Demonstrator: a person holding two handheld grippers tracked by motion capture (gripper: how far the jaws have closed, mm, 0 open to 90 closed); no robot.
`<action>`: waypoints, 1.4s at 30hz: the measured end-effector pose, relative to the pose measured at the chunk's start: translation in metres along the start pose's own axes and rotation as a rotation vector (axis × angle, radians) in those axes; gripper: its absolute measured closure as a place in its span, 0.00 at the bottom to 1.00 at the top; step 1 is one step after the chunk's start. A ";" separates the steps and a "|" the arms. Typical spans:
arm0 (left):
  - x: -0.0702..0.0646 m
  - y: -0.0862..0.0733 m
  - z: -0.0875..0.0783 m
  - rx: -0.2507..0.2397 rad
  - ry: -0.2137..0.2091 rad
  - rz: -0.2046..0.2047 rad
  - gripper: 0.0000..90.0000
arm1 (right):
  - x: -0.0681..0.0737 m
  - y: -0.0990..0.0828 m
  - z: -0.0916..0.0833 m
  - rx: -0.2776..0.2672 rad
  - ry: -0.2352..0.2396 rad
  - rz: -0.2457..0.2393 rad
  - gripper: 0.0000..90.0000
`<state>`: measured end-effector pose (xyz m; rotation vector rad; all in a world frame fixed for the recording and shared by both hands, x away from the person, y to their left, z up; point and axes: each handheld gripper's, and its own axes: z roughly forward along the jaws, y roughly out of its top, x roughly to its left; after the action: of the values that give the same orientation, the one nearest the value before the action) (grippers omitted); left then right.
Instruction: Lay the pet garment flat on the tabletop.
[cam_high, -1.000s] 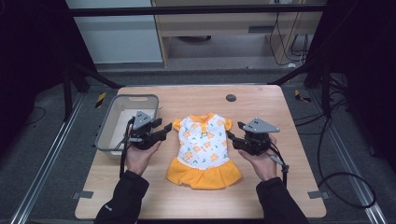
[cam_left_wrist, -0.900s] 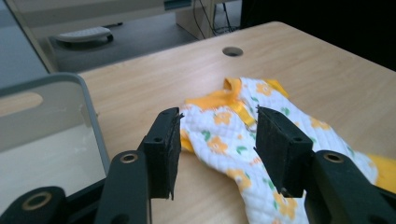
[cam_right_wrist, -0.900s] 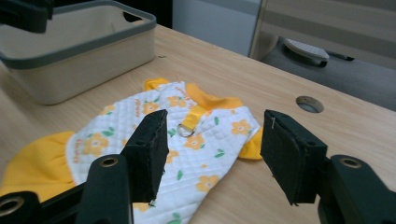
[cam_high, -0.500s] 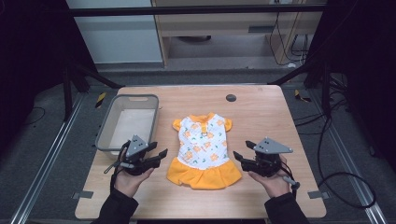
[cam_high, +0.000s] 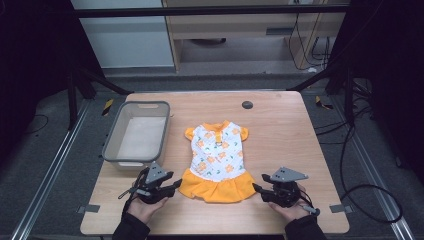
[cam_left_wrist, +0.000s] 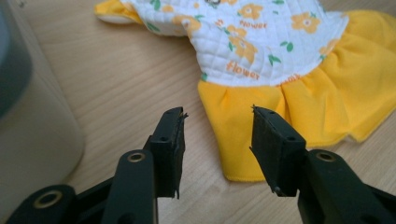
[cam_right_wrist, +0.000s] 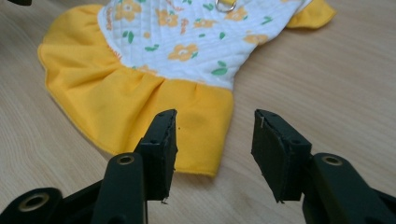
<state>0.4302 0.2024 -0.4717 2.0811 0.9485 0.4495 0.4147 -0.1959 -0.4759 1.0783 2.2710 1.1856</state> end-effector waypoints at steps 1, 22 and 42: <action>-0.001 -0.001 0.002 0.007 -0.003 -0.001 0.62 | 0.001 -0.001 0.002 0.011 0.005 0.000 0.57; -0.008 -0.007 0.024 0.157 -0.045 0.015 0.96 | 0.005 -0.009 0.028 0.138 0.036 -0.002 0.89; -0.028 -0.020 -0.021 0.099 -0.034 0.021 0.78 | 0.019 -0.019 -0.011 0.112 0.091 -0.045 0.78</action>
<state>0.3904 0.2002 -0.4742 2.1831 0.9470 0.3839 0.3869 -0.1942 -0.4843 1.0267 2.4434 1.1233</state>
